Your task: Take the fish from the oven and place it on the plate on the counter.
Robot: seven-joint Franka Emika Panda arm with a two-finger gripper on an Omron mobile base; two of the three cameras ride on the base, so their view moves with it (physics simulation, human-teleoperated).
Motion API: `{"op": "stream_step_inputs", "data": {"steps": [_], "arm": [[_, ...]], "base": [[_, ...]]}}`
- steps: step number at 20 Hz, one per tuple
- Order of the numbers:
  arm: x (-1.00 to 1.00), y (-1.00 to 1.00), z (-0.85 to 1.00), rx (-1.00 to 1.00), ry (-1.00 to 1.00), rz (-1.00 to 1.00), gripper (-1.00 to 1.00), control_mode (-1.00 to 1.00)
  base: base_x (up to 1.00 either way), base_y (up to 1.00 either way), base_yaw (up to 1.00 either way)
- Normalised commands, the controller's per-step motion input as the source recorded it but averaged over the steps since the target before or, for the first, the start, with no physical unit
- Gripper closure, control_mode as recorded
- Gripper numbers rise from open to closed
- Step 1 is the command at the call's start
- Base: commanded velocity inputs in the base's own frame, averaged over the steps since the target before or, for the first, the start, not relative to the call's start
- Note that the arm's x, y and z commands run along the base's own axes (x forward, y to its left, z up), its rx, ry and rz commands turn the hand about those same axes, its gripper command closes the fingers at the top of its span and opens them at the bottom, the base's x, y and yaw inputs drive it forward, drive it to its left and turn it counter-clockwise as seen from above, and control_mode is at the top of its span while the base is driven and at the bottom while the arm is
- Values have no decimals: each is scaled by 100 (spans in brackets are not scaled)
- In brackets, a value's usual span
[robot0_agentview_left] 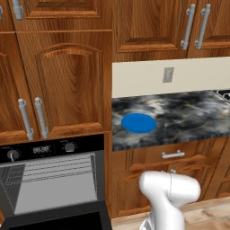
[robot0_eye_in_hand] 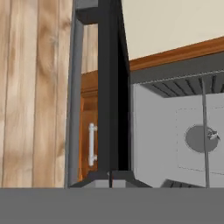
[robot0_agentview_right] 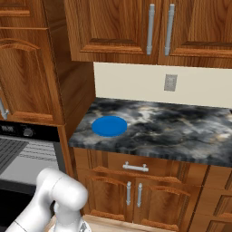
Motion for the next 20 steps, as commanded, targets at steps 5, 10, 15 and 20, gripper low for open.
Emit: {"op": "stream_step_inputs", "data": {"steps": [5, 10, 15, 20], "arm": [[-27, 0, 100, 3, -34, 7, 100, -100], [-17, 0, 100, 7, -34, 5, 100, -100], [-1, 0, 96, 8, -27, 3, 100, -100], [2, -2, 42, 3, -10, 1, 100, -100]], "base": [[0, 0, 0], [0, 0, 0], [0, 0, 0], [0, 0, 0]]}}
